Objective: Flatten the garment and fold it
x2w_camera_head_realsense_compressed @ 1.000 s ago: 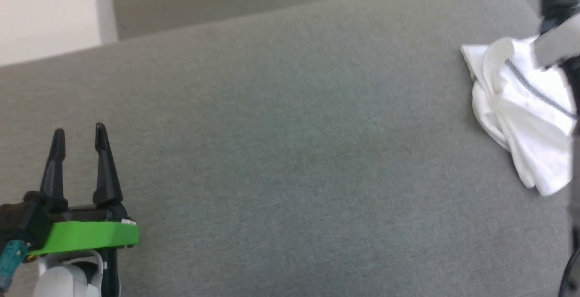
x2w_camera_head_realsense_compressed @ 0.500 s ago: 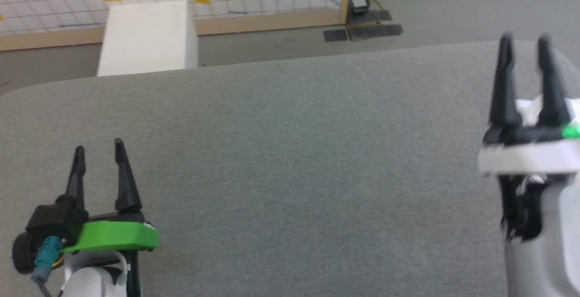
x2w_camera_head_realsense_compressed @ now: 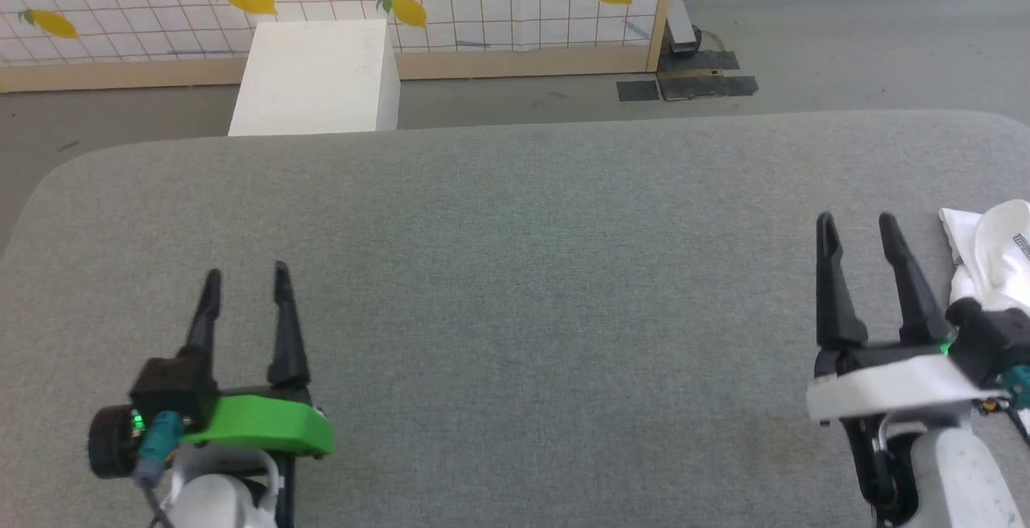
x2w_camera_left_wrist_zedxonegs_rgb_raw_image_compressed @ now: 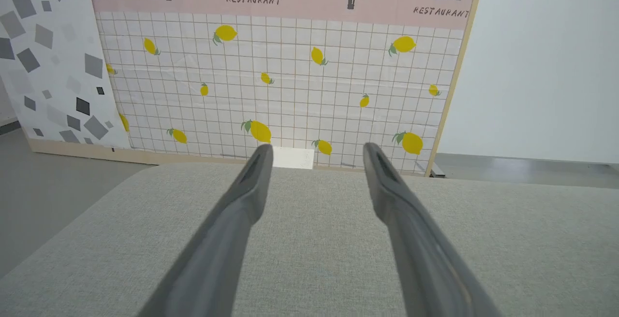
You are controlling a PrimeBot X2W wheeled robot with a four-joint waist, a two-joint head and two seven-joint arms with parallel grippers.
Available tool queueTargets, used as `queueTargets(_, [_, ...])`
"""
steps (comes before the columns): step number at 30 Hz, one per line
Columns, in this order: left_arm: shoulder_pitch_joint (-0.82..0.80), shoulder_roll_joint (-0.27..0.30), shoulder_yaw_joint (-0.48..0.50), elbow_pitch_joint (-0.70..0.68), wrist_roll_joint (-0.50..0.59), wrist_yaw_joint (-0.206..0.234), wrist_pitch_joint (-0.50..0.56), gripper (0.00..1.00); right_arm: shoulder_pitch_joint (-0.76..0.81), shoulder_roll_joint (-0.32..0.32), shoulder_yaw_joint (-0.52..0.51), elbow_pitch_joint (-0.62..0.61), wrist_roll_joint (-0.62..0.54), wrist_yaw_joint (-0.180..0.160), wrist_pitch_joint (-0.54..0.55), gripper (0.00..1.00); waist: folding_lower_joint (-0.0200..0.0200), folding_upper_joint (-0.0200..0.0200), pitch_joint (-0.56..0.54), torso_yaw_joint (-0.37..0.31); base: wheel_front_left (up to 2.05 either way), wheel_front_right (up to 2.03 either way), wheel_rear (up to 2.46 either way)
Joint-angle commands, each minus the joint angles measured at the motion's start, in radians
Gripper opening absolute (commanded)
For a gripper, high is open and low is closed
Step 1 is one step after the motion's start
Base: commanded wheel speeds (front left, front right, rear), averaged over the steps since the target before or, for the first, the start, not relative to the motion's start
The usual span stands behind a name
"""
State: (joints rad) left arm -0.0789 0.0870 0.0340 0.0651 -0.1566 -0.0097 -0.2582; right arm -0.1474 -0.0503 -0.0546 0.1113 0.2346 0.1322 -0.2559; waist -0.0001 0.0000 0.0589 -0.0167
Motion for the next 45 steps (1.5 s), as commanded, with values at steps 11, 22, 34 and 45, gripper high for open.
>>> queueTargets(11, [0.012,-0.024,-0.061,0.092,0.001,-0.033,-0.004,1.0,0.086,0.0,-0.002,0.034,-0.021,-0.002,-0.006,1.0,0.0001,0.0,-0.008,-0.006,0.0,0.0,0.0])
queueTargets(22, [0.007,-0.026,-0.062,0.142,-0.005,-0.032,0.0,0.0,0.084,0.0,0.016,0.103,-0.024,0.0,-0.001,0.0,0.0001,0.0,-0.009,-0.012,0.0,0.0,0.0])
queueTargets(34, [0.013,-0.027,-0.061,0.127,0.007,-0.029,0.02,0.0,0.088,0.0,0.018,0.088,-0.04,0.0,0.02,0.0,0.0001,0.0,-0.013,-0.009,0.0,0.0,0.0])
queueTargets(45, [0.019,-0.028,-0.058,0.108,0.022,-0.026,0.043,0.0,0.094,0.0,0.022,0.069,-0.058,0.0,0.042,0.0,0.0001,0.0,-0.018,-0.007,0.0,0.0,0.0])
